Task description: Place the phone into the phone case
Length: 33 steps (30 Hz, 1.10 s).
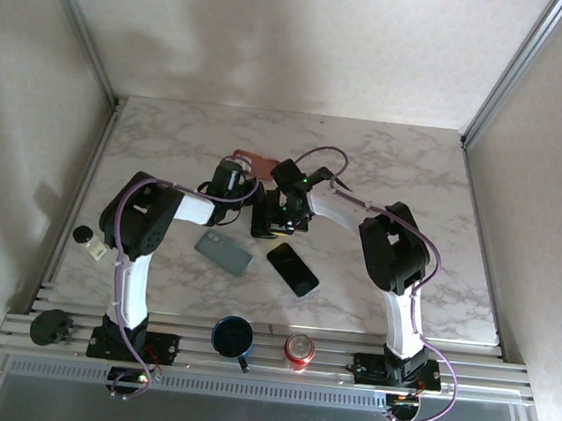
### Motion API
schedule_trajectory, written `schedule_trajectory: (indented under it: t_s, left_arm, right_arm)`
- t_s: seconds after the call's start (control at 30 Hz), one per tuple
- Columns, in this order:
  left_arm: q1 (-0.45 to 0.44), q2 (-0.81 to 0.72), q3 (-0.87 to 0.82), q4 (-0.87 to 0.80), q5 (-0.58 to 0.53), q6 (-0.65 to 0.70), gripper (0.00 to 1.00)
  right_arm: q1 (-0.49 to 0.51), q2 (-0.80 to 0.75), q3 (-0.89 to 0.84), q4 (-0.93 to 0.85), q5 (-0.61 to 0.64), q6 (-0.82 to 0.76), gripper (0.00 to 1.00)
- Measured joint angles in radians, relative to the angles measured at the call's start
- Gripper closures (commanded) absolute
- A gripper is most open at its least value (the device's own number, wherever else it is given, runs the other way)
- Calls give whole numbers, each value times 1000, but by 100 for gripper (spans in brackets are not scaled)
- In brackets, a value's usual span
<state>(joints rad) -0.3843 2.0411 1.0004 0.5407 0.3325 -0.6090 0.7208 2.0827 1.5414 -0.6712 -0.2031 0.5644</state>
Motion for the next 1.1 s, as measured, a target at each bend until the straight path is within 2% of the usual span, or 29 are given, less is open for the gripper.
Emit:
schedule_trajectory:
  t_s: [0.53,1.1]
  left_arm:
    - [1,0,-6,9,4,0,100]
    - [2,-5,-39,66,11,0,100]
  right_arm:
    - [2,16,-5,10,-3,0,100]
    - [31,7,-103,122,39,8,100]
